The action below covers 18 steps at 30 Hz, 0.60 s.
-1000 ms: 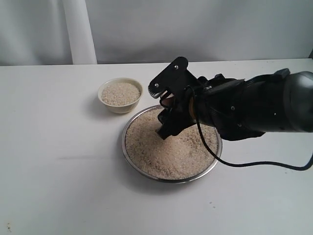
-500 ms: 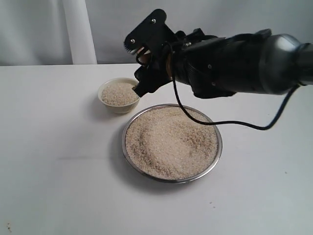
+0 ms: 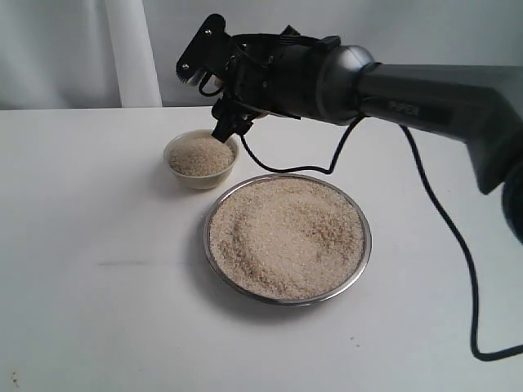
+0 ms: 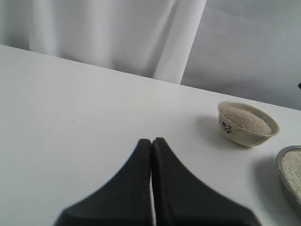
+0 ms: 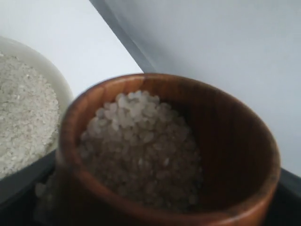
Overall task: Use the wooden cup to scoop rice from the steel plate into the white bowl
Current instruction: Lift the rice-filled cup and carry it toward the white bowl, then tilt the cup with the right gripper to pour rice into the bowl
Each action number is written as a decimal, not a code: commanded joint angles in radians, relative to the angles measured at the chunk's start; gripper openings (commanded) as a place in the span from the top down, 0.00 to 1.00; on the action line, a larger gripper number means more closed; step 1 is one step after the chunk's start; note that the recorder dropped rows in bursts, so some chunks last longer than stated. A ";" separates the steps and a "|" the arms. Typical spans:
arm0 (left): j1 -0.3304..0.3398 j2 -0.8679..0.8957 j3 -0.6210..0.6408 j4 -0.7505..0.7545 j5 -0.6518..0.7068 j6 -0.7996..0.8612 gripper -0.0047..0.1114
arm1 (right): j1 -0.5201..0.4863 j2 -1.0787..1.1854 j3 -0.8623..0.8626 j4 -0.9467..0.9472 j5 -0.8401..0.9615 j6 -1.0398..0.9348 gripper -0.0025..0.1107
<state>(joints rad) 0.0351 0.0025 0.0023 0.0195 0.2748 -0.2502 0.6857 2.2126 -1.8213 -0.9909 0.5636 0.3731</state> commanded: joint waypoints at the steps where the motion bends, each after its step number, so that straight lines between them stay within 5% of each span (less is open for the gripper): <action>1: -0.005 -0.003 -0.002 -0.002 -0.008 -0.004 0.96 | 0.002 0.070 -0.129 0.067 0.068 -0.122 0.98; 18: -0.005 -0.003 -0.002 -0.002 -0.008 -0.004 0.96 | 0.044 0.259 -0.369 0.126 0.200 -0.367 0.98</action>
<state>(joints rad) 0.0351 0.0025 0.0023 0.0195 0.2748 -0.2502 0.7170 2.4600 -2.1601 -0.8571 0.7384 0.0531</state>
